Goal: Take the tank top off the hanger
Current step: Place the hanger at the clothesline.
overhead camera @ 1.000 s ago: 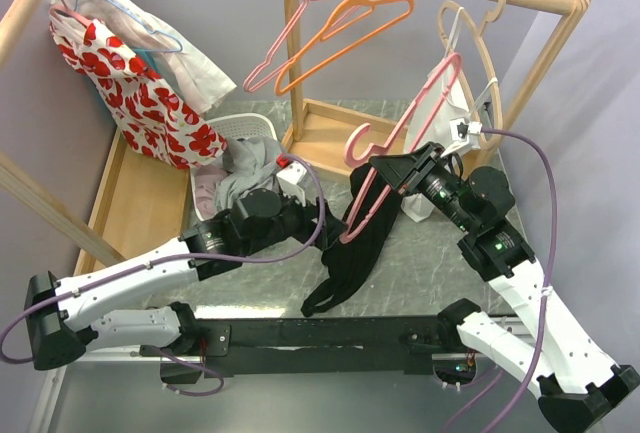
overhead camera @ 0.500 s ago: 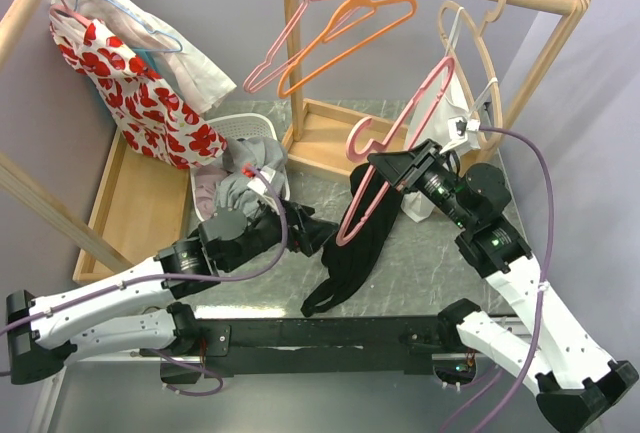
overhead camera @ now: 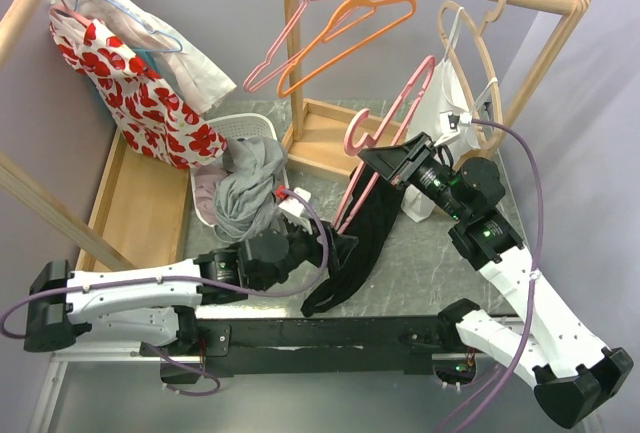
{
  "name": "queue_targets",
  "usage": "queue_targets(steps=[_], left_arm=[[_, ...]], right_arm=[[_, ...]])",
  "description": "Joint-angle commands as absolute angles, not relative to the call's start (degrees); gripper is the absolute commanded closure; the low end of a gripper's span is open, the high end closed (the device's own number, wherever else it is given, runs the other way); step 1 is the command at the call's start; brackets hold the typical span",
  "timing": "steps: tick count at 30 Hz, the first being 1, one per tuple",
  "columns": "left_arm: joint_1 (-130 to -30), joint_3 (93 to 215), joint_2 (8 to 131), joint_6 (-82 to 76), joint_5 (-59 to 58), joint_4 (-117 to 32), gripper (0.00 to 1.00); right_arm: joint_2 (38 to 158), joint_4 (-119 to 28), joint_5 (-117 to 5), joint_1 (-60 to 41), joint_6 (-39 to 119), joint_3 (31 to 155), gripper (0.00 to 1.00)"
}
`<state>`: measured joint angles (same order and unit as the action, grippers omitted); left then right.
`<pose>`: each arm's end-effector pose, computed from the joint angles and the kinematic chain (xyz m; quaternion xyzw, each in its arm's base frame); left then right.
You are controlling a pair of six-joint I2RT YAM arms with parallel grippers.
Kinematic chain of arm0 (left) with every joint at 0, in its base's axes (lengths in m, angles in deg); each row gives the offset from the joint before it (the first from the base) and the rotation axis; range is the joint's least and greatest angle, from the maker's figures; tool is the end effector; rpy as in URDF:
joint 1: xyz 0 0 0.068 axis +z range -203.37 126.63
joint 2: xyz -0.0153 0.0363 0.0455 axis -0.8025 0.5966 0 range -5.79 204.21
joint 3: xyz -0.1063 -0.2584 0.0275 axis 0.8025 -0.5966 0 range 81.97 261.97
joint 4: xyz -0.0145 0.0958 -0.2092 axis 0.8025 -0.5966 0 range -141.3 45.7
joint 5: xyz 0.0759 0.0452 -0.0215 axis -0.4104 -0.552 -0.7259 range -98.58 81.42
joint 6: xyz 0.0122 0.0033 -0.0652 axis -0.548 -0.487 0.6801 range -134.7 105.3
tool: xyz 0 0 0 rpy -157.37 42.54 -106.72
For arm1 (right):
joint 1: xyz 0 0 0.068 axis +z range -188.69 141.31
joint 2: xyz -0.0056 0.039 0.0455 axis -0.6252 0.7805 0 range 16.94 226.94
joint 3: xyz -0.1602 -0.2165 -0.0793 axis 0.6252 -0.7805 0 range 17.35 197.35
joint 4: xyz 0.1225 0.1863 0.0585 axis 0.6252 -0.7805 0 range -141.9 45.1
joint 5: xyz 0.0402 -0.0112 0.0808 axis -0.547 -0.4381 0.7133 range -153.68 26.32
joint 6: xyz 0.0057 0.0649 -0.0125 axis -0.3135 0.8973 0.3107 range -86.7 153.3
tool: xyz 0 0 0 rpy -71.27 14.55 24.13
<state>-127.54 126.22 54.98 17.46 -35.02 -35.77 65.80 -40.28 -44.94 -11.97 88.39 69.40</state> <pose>0.0845 -0.2121 0.3315 0.1233 0.7396 -0.4078 0.5211 0.1456 0.0923 0.4071 0.0399 0.6588 0.5677 0.4920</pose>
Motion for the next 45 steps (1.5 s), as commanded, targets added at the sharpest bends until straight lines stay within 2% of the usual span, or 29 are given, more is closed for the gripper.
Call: queue_targets(steps=[1, 2, 3, 7, 14, 18, 20, 22, 25, 26, 28, 29, 31, 38, 45], left_arm=[[-131.7, 127.5, 56.7, 15.2, -49.4, -31.6, 0.25], [-132.8, 127.7, 57.0, 15.2, -50.7, -31.6, 0.28], [-133.3, 127.8, 57.2, 15.4, -52.2, -31.9, 0.36], [-135.9, 128.9, 57.7, 15.4, -60.3, -33.9, 0.59], [-136.5, 129.5, 56.3, 12.5, -62.0, -32.9, 0.74], [-136.5, 130.4, 56.0, 10.6, -60.7, -32.9, 0.87], [-136.5, 131.3, 56.1, 10.3, -60.8, -33.1, 0.99], [-136.6, 132.1, 55.7, 9.6, -60.9, -33.5, 0.99], [-136.6, 132.9, 55.2, 8.4, -61.6, -34.0, 0.99], [-136.6, 133.1, 55.2, 8.0, -61.9, -34.1, 0.99], [-136.6, 133.6, 54.9, 7.1, -63.0, -34.5, 0.99], [-136.6, 133.6, 54.7, 6.7, -63.9, -34.5, 0.99], [-136.6, 134.0, 54.5, 6.0, -65.1, -34.8, 0.99], [-136.3, 137.2, 55.6, 0.3, -65.1, -35.8, 0.99], [-135.4, 144.1, 59.8, -0.5, -51.5, -46.6, 0.99]], right_arm=[[65.5, -33.0, -42.8, -12.3, 92.7, 69.6, 0.99], [65.5, -32.8, -42.9, -12.3, 93.8, 69.3, 0.99], [65.4, -32.3, -42.8, -12.3, 94.4, 68.6, 0.99], [65.4, -32.2, -42.8, -12.3, 96.1, 67.8, 1.0], [65.9, -36.8, -42.1, -12.3, 94.7, 68.9, 1.0], [66.3, -37.3, -41.1, -12.3, 94.6, 68.7, 0.99], [67.1, -38.1, -40.6, -12.4, 94.0, 69.0, 0.97], [67.6, -38.6, -39.8, -12.4, 93.6, 69.4, 0.93], [67.6, -38.9, -39.8, -12.3, 93.2, 69.4, 0.8], [67.5, -39.1, -39.9, -12.5, 92.6, 69.5, 0.7], [67.2, -39.4, -40.0, -12.5, 92.3, 69.6, 0.57], [67.1, -39.5, -40.0, -12.5, 91.8, 69.6, 0.43], [66.9, -40.1, -39.9, -12.8, 90.9, 70.1, 0.33], [64.6, -47.3, -42.5, -13.6, 86.0, 73.2, 0.25], [59.8, -59.8, -49.7, -14.7, 79.4, 77.8, 0.21]])
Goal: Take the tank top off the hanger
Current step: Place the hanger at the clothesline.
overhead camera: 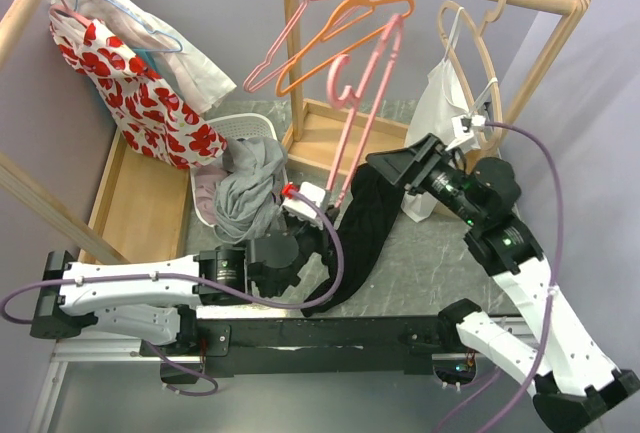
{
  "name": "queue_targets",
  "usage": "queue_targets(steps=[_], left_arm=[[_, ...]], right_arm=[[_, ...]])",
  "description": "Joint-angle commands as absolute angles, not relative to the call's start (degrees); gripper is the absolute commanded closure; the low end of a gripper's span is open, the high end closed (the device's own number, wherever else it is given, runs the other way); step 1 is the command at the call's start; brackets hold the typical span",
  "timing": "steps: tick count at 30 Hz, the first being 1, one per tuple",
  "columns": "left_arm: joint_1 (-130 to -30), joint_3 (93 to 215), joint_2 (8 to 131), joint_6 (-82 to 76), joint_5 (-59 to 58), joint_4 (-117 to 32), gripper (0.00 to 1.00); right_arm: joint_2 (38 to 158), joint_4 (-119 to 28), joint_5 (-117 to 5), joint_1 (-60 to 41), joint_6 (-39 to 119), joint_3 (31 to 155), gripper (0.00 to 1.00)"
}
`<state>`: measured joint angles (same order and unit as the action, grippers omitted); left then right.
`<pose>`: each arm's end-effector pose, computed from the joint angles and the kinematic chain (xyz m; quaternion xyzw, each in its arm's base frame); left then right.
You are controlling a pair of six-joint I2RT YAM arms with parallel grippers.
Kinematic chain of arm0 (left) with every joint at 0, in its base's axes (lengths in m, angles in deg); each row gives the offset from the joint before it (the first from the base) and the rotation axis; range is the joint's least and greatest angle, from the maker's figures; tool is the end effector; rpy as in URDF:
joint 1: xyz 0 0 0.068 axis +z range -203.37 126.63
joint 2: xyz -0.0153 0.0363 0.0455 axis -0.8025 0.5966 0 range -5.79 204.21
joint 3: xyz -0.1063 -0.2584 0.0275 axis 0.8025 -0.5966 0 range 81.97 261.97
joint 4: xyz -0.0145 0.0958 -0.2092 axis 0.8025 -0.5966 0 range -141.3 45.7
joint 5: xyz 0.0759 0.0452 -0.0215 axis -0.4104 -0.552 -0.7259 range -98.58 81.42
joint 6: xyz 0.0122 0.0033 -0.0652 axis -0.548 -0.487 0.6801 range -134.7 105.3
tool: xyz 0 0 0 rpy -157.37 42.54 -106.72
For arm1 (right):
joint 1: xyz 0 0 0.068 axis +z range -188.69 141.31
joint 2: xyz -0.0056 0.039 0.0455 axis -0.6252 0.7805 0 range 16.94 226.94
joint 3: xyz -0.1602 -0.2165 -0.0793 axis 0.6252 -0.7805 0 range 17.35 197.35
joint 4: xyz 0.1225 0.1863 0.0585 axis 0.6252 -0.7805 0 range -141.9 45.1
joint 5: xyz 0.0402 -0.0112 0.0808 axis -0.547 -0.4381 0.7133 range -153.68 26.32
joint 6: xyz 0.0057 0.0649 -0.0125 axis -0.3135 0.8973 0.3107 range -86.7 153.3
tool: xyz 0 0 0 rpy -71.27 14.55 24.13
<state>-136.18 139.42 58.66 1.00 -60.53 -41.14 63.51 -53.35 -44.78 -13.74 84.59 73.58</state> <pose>0.0694 -0.2193 0.3857 0.1137 0.7125 -0.2564 0.6432 0.1335 0.0809 0.4086 0.0430 0.6987 0.5254 0.4836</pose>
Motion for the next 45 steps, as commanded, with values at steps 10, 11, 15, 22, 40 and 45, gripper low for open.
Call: queue_targets(steps=[10, 11, 15, 22, 40, 45], left_arm=[[-119.7, 158.9, 63.7, 4.5, -33.9, -66.2, 0.99], [-118.2, 161.0, 64.7, 4.7, -31.5, -68.4, 0.99], [-114.3, 172.5, 70.7, 3.0, -27.1, -76.7, 0.99], [-111.9, 181.8, 76.3, 0.6, -23.3, -81.7, 0.99], [-106.9, 203.0, 90.4, -2.2, -20.5, -89.9, 0.99], [-105.4, 207.4, 93.5, -2.6, -19.3, -90.0, 0.99]], right_arm=[[57.2, -68.8, -56.8, -15.3, 72.4, 84.2, 0.2], [57.0, -69.2, -57.3, -15.3, 72.2, 84.8, 0.2], [56.5, -70.2, -58.8, -15.3, 71.5, 85.6, 0.2], [56.0, -71.2, -60.4, -15.4, 70.7, 85.9, 0.19], [55.8, -71.5, -61.8, -15.7, 69.4, 85.4, 0.19], [55.2, -72.3, -63.6, -15.6, 68.5, 86.1, 0.19]])
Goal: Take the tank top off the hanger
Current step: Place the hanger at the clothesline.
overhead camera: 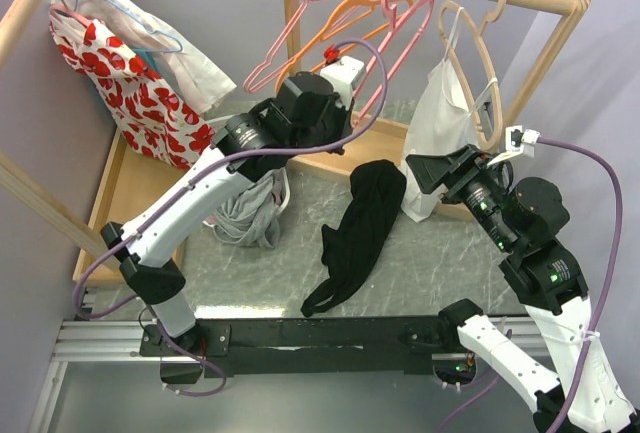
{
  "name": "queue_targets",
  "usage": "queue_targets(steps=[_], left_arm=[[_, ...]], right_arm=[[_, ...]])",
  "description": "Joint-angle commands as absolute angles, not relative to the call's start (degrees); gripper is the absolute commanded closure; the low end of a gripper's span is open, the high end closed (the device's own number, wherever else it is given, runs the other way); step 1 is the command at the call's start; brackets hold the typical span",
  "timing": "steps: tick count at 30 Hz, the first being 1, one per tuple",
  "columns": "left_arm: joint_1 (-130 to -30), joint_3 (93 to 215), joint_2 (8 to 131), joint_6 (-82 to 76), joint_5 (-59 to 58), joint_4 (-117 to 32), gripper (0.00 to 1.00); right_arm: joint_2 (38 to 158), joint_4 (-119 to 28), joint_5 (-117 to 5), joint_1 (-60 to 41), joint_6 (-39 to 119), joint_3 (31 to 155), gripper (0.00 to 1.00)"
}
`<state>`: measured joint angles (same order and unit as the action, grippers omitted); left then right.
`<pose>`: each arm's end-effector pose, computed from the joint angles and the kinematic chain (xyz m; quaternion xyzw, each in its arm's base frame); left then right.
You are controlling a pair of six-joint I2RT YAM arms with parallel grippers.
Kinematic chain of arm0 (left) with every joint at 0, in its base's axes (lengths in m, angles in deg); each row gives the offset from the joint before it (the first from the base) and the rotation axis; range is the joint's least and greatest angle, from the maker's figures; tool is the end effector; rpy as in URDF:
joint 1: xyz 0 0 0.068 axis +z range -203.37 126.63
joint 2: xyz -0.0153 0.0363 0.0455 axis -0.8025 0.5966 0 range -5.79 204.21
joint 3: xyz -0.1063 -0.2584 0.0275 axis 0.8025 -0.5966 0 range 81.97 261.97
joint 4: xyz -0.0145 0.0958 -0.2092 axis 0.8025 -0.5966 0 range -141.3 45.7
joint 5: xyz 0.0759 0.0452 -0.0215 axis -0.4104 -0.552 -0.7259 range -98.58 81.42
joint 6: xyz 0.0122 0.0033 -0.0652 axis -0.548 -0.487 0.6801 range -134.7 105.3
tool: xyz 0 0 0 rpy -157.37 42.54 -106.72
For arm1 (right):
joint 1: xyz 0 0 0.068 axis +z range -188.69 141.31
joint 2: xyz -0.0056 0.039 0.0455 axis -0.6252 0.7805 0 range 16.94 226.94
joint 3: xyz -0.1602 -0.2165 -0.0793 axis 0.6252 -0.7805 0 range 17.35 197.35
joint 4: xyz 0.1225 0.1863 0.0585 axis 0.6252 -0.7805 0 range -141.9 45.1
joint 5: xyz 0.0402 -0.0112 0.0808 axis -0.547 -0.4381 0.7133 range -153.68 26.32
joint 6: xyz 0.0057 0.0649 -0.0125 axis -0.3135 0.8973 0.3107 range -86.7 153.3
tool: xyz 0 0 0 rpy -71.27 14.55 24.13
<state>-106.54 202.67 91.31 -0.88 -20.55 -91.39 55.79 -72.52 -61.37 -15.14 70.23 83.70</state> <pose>0.2118 -0.2646 0.4733 0.2262 0.8023 -0.2283 0.5029 0.0859 0.0398 0.4350 0.0683 0.7045 0.3680 0.6030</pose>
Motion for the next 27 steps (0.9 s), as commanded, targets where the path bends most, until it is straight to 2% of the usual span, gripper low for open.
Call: queue_targets(steps=[1, 27], left_arm=[[-105.1, 208.3, 94.2, -2.6, -19.1, -90.4, 0.99], [-99.1, 220.5, 105.1, -1.9, -12.6, -89.9, 0.99]], right_arm=[[55.1, -72.6, -63.6, -15.7, 68.3, 86.3, 0.19], [53.4, -73.2, -66.3, -15.6, 66.9, 86.5, 0.18]])
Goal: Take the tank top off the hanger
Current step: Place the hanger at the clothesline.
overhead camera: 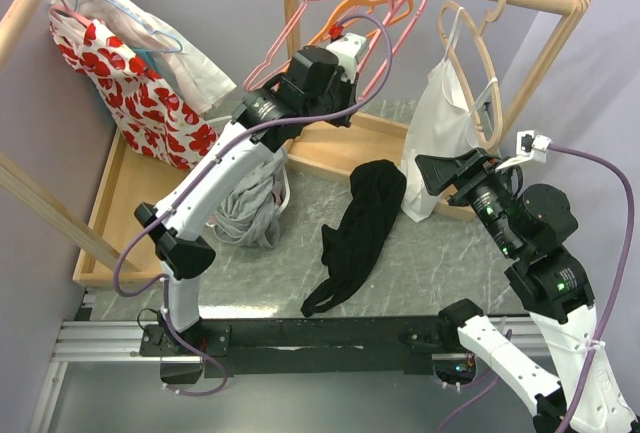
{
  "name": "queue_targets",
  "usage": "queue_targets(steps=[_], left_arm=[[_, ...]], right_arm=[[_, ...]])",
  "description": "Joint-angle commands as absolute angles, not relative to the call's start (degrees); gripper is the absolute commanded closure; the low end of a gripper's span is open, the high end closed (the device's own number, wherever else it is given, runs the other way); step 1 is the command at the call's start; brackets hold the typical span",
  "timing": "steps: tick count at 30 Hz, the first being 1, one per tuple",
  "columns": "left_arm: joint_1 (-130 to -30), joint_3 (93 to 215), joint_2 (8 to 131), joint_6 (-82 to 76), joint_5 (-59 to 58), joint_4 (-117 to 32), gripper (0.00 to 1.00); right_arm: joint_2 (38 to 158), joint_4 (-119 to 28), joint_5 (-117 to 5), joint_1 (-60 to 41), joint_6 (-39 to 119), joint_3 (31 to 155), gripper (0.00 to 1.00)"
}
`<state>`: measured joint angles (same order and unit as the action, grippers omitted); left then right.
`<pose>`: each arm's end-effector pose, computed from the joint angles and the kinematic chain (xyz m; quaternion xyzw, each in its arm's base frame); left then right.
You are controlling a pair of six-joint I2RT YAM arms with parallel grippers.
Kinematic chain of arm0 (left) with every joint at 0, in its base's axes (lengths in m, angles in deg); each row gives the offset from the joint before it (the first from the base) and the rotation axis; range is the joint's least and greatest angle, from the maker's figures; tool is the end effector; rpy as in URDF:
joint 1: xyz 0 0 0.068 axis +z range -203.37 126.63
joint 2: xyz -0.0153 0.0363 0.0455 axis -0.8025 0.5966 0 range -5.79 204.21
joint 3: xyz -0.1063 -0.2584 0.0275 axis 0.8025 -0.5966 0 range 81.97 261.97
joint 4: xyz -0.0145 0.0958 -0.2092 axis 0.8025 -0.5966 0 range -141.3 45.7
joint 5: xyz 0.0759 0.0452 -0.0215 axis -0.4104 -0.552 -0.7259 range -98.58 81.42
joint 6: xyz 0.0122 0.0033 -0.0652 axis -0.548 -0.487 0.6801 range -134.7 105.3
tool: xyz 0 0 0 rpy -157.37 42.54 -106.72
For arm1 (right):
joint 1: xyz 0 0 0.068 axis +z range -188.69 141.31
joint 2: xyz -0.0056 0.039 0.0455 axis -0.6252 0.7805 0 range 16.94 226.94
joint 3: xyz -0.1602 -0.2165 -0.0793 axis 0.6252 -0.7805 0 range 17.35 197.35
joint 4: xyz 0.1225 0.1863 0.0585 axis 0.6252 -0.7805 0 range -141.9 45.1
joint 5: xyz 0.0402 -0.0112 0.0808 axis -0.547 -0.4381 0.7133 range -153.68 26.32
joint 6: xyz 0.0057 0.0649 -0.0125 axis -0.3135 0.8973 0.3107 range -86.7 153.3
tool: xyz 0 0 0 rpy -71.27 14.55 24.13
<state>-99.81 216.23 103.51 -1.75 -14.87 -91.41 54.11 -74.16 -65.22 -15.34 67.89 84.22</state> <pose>0.2754 -0.2813 0.4665 0.2094 0.8022 -0.2366 0.5067 0.0775 0.0319 0.4360 0.0784 0.7000 0.3355 0.6256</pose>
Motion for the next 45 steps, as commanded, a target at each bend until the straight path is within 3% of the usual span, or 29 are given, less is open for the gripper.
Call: queue_targets(steps=[1, 9, 12, 13, 16, 24, 28, 36, 40, 45], left_arm=[[-99.0, 220.7, 105.5, -1.8, -12.5, -90.0, 0.99], [-98.4, 219.6, 106.3, -0.9, -11.5, -89.9, 0.98], [-98.4, 216.0, 104.1, -0.6, -12.5, -87.7, 0.8], [-98.4, 213.0, 102.2, -0.5, -12.8, -86.7, 0.66], [-98.4, 208.0, 98.5, -0.2, -12.6, -83.0, 0.38], [-98.4, 196.9, 89.2, 0.6, -14.8, -74.6, 0.23], [-98.5, 187.4, 81.3, 1.2, -15.9, -69.1, 0.13], [-99.5, 172.1, 69.4, 1.6, -11.1, -57.5, 0.1], [-102.7, 170.7, 70.1, -0.5, -5.3, -57.0, 0.1], [-109.3, 170.0, 72.6, -2.6, -5.6, -57.2, 0.1]], right_arm=[[53.4, -73.2, -66.3, -15.6, 66.9, 86.4, 0.18], [53.2, -73.1, -66.3, -15.7, 66.7, 86.4, 0.18], [53.0, -73.1, -66.8, -15.7, 66.7, 86.4, 0.18], [52.6, -73.2, -67.5, -15.6, 66.7, 86.3, 0.18], [52.0, -73.4, -69.3, -15.6, 66.1, 86.8, 0.18], [49.6, -72.1, -72.3, -15.6, 62.0, 91.0, 0.18], [49.1, -73.0, -79.3, -15.7, 59.1, 92.8, 0.18], [54.4, -75.0, -94.2, -15.6, 54.8, 96.2, 0.18], [59.2, -75.1, -100.1, -15.7, 52.0, 98.2, 0.18], [63.7, -73.5, -99.0, -16.5, 48.4, 100.2, 0.17]])
